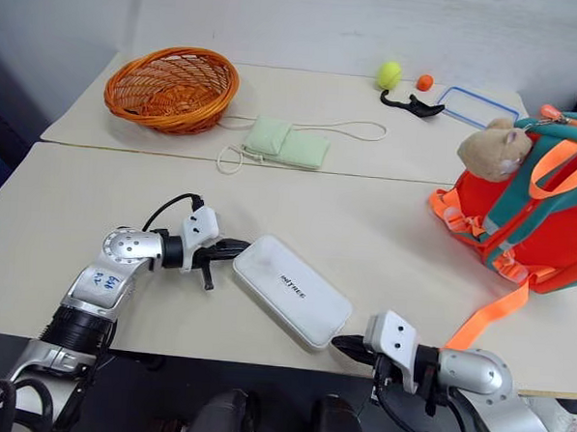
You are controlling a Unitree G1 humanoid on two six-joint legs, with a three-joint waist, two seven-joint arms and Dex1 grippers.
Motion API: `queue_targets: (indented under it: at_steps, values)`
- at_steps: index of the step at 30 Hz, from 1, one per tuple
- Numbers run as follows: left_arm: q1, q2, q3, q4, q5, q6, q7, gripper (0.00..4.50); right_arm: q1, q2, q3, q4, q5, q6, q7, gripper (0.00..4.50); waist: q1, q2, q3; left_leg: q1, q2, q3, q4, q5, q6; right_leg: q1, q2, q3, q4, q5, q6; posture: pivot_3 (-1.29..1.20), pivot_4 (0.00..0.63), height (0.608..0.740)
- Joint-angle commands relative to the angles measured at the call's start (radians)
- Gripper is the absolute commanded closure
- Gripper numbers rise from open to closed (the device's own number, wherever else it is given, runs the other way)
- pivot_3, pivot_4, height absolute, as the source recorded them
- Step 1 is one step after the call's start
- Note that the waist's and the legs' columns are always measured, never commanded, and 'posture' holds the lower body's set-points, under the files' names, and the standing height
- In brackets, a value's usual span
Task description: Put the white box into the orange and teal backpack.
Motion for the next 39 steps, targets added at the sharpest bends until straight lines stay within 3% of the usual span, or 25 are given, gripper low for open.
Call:
queue_targets:
  at_steps: [1,15,20,23,27,32,35,39]
  values:
    - [0.034,0.004,0.007,-0.095,-0.04,0.012,-0.038,4.45,-0.058,0.001,-0.006,0.022,-0.007,-0.025,0.006,4.5,-0.001,0.0,0.0,0.0,0.0,0.0,0.0,0.0,0.0,0.0,0.0,0.0,0.0,0.0,0.0,0.0,0.15,0.74]
    - [0.314,0.111,0.136,-0.479,-0.161,0.247,-0.028,4.45,-0.318,-0.066,-0.019,0.279,-0.048,-0.07,0.147,4.5,0.0,0.0,0.0,0.0,0.0,0.0,0.0,-0.001,0.001,0.0,-0.001,0.0,0.0,0.0,0.0,0.0,0.15,0.74]
    - [0.371,0.135,0.205,-0.514,-0.197,0.37,0.021,4.45,-0.343,-0.09,-0.025,0.321,-0.051,-0.051,0.182,4.5,0.0,0.0,0.0,0.0,0.0,0.0,0.0,-0.001,0.002,0.0,-0.002,0.0,0.0,0.0,0.0,0.0,0.15,0.74]
    - [0.439,0.194,0.278,-0.509,-0.282,0.487,-0.021,3.88,-0.339,-0.107,-0.05,0.341,-0.049,-0.069,0.191,4.5,-0.012,0.001,0.0,0.0,0.0,0.0,-0.001,-0.002,0.001,0.0,-0.001,0.0,0.0,0.0,0.0,0.0,0.15,0.74]
    - [0.404,0.218,0.388,-0.438,-0.46,0.794,-0.004,2.64,-0.343,-0.125,-0.074,0.367,-0.045,-0.091,0.207,4.5,-0.015,0.001,0.001,0.0,0.0,-0.001,0.0,-0.001,0.001,0.001,-0.001,0.0,0.0,0.0,0.0,0.0,0.15,0.74]
    - [0.172,0.181,0.497,-0.212,-0.643,1.333,0.042,1.06,-0.372,-0.116,-0.063,0.398,-0.047,-0.125,0.225,4.5,-0.01,0.001,0.001,0.0,-0.001,-0.001,0.001,-0.001,0.001,0.001,-0.002,0.0,0.001,0.0,0.0,0.0,0.15,0.74]
    - [0.036,0.173,0.43,-0.069,-0.649,1.414,0.104,0.1,-0.394,-0.102,-0.043,0.416,-0.043,-0.154,0.252,4.5,-0.01,0.001,0.001,0.0,-0.001,-0.001,0.001,-0.001,0.001,0.0,-0.001,-0.001,0.002,0.0,0.0,0.0,0.15,0.74]
    - [-0.057,0.163,0.312,0.038,-0.66,1.414,0.179,0.04,-0.425,-0.098,-0.005,0.438,-0.067,-0.19,0.284,4.5,-0.01,0.001,0.001,0.0,-0.001,-0.001,0.001,-0.001,0.001,0.0,-0.002,0.0,0.002,0.0,0.0,0.0,0.15,0.74]
